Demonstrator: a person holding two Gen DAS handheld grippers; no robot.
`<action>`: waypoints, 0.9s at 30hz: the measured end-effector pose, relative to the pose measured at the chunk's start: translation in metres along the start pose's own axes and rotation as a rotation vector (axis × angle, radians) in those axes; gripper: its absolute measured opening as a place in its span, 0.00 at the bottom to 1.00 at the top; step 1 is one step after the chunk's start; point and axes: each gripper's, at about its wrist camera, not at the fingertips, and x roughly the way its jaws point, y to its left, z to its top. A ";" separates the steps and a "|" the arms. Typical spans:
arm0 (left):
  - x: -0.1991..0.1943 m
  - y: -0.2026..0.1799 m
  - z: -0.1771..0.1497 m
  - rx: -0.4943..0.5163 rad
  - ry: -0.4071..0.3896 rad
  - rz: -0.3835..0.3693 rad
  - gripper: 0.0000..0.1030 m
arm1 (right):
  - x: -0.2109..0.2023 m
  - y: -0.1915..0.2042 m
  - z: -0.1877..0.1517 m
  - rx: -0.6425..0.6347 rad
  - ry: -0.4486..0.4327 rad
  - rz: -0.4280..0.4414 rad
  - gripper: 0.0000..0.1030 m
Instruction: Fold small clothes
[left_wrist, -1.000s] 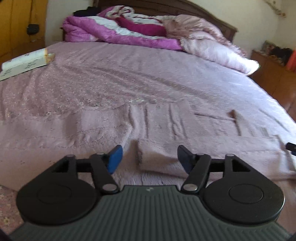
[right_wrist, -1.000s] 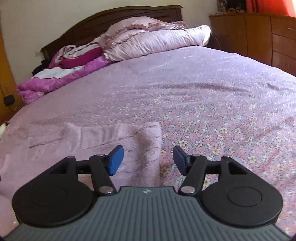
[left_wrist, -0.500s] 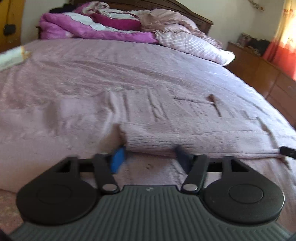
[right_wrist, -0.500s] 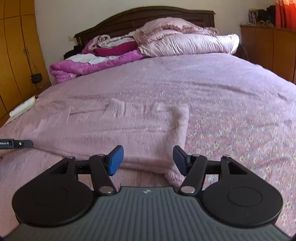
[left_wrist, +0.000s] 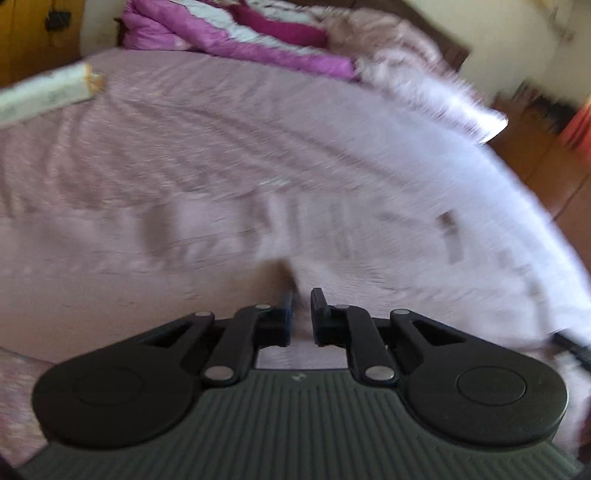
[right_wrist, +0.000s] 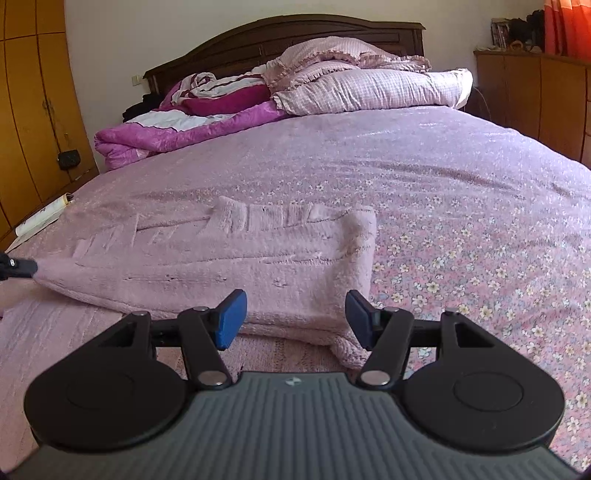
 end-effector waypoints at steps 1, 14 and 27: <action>0.005 -0.001 -0.002 0.003 0.014 0.028 0.12 | 0.001 0.001 0.000 0.002 0.001 0.002 0.65; 0.021 -0.023 -0.016 0.052 0.004 0.056 0.57 | 0.019 0.021 0.003 -0.066 0.034 -0.038 0.65; -0.010 -0.003 -0.020 0.030 -0.035 0.141 0.60 | 0.038 0.027 -0.007 -0.104 0.030 -0.090 0.73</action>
